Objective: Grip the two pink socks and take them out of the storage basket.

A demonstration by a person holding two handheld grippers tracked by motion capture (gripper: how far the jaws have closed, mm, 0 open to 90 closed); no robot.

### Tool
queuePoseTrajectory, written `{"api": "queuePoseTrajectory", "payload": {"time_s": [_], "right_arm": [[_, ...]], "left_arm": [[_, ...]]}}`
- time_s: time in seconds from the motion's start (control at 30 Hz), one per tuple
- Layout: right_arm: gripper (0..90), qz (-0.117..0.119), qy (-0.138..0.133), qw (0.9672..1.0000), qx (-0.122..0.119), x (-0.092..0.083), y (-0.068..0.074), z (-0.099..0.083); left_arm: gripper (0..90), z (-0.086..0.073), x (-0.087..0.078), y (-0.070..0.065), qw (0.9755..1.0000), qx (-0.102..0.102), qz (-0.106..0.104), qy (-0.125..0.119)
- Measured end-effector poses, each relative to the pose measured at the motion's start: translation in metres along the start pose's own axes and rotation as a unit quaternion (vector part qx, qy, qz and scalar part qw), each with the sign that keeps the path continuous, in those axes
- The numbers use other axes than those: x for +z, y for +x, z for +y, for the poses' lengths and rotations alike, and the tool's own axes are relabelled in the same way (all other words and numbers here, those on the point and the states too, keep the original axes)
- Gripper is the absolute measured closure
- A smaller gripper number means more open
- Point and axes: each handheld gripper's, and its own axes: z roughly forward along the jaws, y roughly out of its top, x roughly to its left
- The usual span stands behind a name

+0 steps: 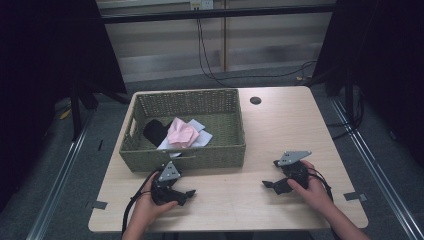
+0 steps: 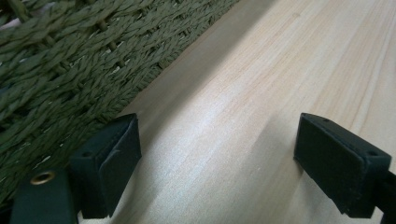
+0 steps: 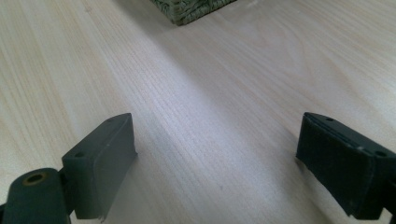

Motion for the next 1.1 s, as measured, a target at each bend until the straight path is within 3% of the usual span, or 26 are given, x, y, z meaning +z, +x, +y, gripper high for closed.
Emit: {"api": "queuePoseTrajectory", "payload": {"time_s": [0.37, 0.53, 0.67, 0.87, 1.03, 1.1], "right_arm": [[10.7, 0.0, 0.0, 1.0, 0.0, 0.0, 0.0, 0.0], [10.7, 0.001, 0.0, 1.0, 0.0, 0.0, 0.0, 0.0], [10.7, -0.001, 0.001, 1.0, 0.0, 0.0, 0.0, 0.0], [10.7, 0.0, 0.0, 1.0, 0.0, 0.0, 0.0, 0.0], [10.7, 0.0, 0.0, 1.0, 0.0, 0.0, 0.0, 0.0], [10.7, 0.0, 0.0, 1.0, 0.0, 0.0, 0.0, 0.0]], "left_arm": [[16.2, 0.002, 0.0, -0.003, 0.9999, -0.008, 0.01, 0.004], [21.0, 0.014, -0.008, 0.001, 0.9987, -0.037, 0.002, 0.036], [22.2, 0.022, -0.014, 0.003, 0.9976, -0.057, 0.002, 0.039], [22.5, 0.032, -0.02, 0.006, 0.9971, -0.047, 0.006, 0.059], [22.5, 0.038, -0.023, 0.009, 0.9962, -0.052, 0.002, 0.07], [22.5, 0.043, -0.025, 0.011, 0.9963, -0.042, 0.003, 0.075]]}}
